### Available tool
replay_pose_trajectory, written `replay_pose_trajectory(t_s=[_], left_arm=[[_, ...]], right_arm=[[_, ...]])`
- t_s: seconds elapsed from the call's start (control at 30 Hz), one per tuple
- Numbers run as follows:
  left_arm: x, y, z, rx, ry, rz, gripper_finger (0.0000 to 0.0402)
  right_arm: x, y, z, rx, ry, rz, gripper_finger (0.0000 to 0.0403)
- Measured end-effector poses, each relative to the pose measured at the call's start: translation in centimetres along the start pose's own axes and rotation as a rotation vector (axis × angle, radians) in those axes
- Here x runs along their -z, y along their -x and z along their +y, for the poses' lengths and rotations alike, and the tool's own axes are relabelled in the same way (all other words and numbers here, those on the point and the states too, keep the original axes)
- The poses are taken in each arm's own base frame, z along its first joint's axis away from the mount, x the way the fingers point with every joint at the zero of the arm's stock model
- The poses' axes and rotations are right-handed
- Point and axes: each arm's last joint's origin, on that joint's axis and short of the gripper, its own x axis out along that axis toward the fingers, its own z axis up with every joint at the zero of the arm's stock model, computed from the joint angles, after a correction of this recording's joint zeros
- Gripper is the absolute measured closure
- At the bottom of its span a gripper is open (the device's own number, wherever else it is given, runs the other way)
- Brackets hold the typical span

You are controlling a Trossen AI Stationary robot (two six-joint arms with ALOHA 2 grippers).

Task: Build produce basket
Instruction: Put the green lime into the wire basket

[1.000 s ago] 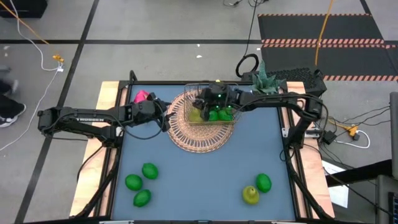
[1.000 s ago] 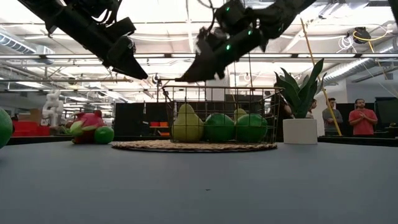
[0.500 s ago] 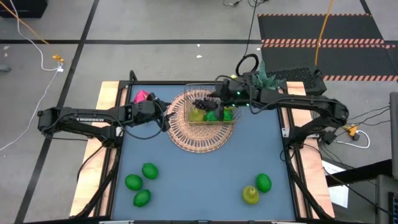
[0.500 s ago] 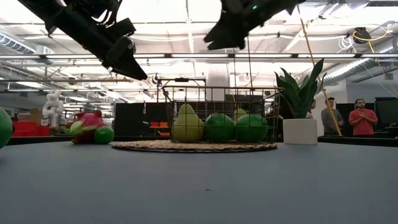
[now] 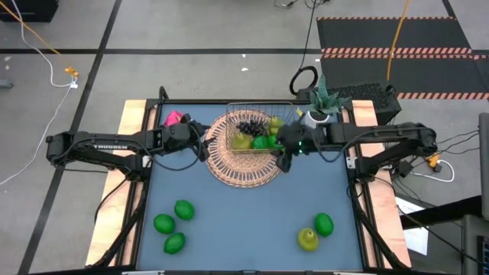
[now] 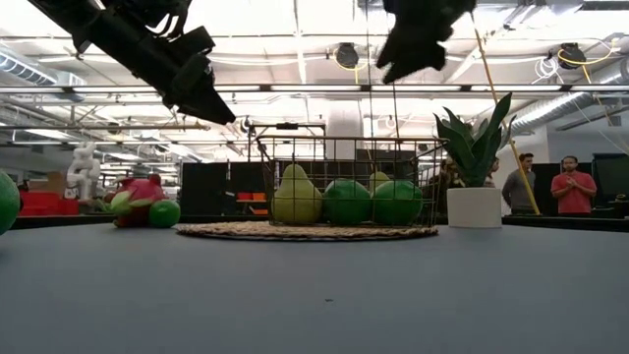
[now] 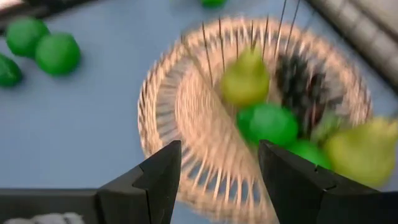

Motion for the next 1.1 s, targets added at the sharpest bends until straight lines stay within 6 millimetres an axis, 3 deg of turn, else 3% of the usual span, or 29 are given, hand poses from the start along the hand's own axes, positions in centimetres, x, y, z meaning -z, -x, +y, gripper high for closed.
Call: replay_pose_trajectory(t_s=[0.43,0.8,1.1], left_arm=[[-0.1,0.0,0.0,0.000,-0.034,-0.013,0.0170],[-0.4,0.0,0.0,0.000,-0.026,-0.035,0.0170],[-1.1,0.1,-0.1,0.033,-0.047,-0.113,0.0170]], right_arm=[[5.4,1.6,2.0,0.160,-0.224,0.376,0.0195],[11.8,0.2,2.1,0.170,-0.433,0.768,0.0195],[13.5,1.8,1.3,0.353,-0.537,0.909,0.0195]])
